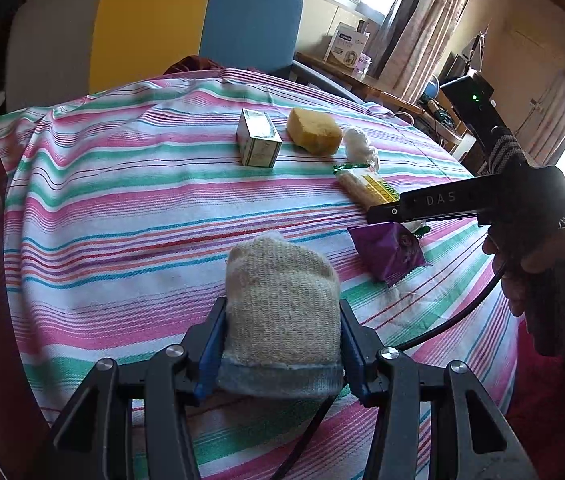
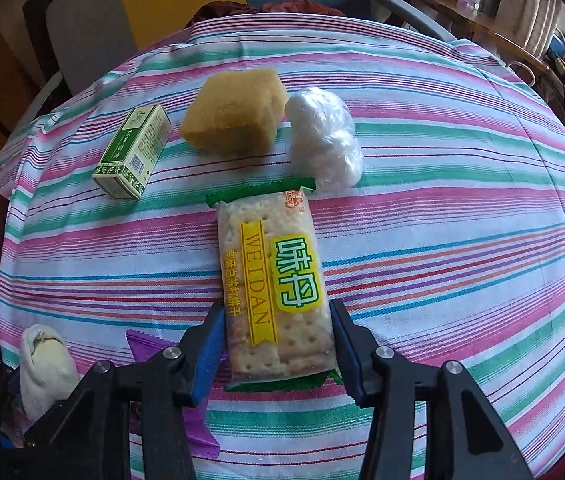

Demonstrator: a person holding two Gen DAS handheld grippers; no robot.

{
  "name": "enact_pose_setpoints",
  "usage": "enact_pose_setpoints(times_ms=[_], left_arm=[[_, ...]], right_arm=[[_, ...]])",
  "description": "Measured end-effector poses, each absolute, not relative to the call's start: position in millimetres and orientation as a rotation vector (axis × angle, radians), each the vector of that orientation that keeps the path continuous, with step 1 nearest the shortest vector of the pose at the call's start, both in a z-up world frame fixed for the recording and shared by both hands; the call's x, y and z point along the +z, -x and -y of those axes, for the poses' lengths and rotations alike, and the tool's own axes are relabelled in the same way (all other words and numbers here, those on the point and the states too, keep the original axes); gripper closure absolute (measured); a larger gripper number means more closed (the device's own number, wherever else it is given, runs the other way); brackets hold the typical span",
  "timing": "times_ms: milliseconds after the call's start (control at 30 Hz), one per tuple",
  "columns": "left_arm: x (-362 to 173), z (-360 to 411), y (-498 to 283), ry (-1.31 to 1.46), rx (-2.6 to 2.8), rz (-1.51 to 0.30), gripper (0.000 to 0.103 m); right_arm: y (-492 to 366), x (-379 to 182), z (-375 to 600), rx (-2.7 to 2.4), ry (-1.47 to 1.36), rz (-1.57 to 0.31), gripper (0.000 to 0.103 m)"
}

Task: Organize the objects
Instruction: 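Carry the grey sock into the gold tray and open the left tool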

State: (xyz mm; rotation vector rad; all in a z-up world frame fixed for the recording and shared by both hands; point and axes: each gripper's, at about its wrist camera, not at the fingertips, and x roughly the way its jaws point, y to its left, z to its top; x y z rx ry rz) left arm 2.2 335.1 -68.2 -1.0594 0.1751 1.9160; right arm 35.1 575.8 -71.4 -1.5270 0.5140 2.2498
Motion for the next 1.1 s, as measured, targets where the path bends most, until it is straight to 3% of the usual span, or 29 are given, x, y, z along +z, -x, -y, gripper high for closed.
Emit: enact_pose_setpoints(times_ms=[500, 800, 1100], left_arm=[[-39, -308, -12, 1.063, 1.972, -0.184, 0.053], [29, -206, 14, 1.015, 2.134, -0.020, 0.053], [-16, -102, 75, 1.304, 2.290, 0.184, 0.053]], right_arm=[[-40, -70, -571, 2.275, 1.539, -0.372, 0.053], [-26, -72, -554, 2.273, 1.532, -0.322, 0.053], [-25, -73, -555, 2.270, 1.533, -0.308, 0.053]])
